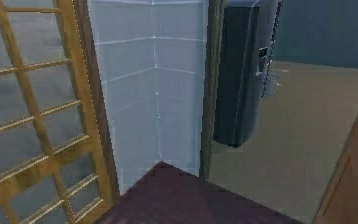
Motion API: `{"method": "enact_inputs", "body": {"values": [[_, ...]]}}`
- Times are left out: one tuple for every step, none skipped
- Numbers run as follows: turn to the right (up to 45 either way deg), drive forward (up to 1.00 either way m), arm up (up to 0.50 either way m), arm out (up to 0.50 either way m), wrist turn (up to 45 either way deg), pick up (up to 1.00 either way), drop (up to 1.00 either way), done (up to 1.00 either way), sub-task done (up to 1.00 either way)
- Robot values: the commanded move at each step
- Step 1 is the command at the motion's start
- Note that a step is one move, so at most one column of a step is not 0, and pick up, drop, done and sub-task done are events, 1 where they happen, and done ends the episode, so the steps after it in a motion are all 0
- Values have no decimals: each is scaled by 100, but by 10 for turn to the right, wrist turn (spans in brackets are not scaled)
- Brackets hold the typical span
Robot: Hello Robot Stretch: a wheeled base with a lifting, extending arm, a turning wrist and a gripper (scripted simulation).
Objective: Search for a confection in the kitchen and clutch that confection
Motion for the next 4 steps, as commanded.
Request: {"method": "enact_inputs", "body": {"values": [[0,45,0,0,0,0,0,0,0],[390,0,0,0,0,0,0,0,0],[0,100,0,0,0,0,0,0,0],[0,25,0,0,0,0,0,0,0]]}}
